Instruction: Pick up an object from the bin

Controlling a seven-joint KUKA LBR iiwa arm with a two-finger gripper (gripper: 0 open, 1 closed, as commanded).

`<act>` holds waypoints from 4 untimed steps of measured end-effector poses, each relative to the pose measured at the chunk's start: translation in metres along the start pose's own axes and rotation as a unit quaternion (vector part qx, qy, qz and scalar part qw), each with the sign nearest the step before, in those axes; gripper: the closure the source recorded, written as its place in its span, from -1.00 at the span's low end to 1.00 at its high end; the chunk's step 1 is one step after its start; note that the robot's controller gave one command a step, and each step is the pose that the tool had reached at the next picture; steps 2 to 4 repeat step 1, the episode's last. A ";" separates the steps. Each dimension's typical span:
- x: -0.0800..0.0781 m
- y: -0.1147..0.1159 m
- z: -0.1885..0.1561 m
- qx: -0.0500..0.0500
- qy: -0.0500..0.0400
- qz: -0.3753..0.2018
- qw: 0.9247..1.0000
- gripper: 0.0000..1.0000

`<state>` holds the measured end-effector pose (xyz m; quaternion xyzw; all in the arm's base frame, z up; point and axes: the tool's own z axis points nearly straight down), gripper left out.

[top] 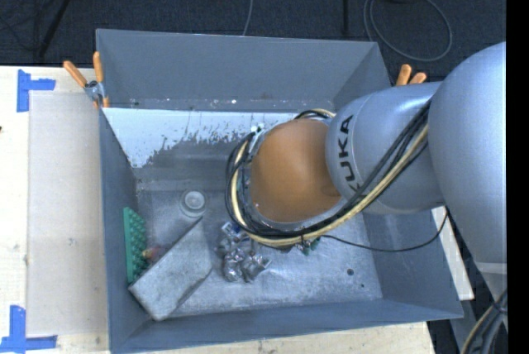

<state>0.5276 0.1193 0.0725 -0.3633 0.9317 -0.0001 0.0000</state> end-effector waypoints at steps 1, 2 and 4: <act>-0.001 -0.008 -0.160 0.002 -0.004 -0.099 0.995 1.00; -0.001 -0.008 -0.160 0.002 -0.004 -0.099 0.995 1.00; -0.001 -0.008 -0.160 0.002 -0.004 -0.099 0.995 1.00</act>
Offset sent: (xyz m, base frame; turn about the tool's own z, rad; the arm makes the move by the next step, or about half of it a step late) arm 0.0039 -0.0063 0.1564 -0.2001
